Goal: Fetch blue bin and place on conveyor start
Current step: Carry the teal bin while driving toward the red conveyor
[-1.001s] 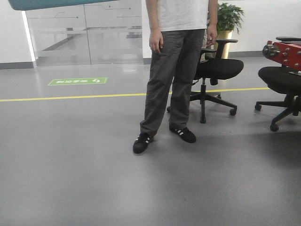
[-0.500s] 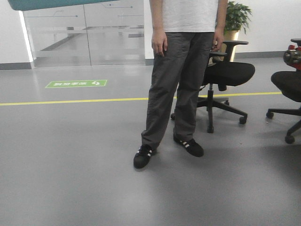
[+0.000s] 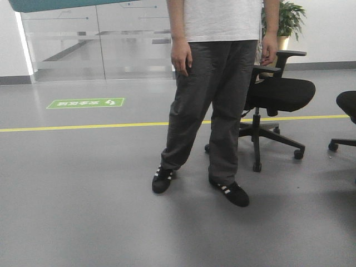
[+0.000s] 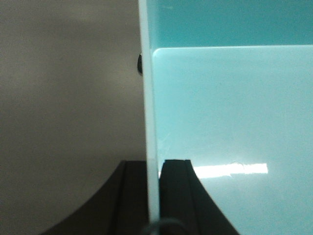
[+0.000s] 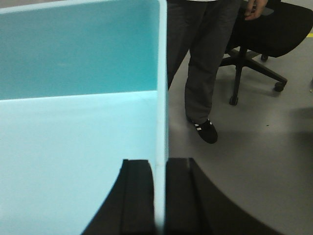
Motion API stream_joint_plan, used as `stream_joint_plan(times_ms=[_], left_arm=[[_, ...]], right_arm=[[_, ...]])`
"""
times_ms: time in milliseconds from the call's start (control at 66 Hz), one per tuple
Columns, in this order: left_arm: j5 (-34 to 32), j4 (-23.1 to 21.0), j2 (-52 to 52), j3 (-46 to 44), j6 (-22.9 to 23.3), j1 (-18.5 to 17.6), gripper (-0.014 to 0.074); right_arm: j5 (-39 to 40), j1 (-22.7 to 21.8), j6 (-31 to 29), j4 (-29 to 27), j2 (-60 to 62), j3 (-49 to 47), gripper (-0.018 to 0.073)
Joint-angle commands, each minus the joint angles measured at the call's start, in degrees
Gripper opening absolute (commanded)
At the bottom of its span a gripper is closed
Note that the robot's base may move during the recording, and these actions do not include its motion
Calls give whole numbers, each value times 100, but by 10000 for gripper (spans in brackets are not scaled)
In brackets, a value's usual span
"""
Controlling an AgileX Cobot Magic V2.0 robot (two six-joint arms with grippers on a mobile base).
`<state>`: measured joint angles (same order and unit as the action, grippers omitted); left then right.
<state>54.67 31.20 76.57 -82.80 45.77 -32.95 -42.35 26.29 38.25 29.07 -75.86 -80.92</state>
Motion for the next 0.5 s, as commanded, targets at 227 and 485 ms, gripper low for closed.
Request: stream_joint_plan(times_ms=[227, 485], left_arm=[[-343, 75, -29, -34, -12, -29, -111], [-357, 111, -29, -34, -12, -29, -111]], right_arm=[[80, 17, -21, -242, 55, -57, -160], [-106, 17, -21, -975, 55, -57, -160]])
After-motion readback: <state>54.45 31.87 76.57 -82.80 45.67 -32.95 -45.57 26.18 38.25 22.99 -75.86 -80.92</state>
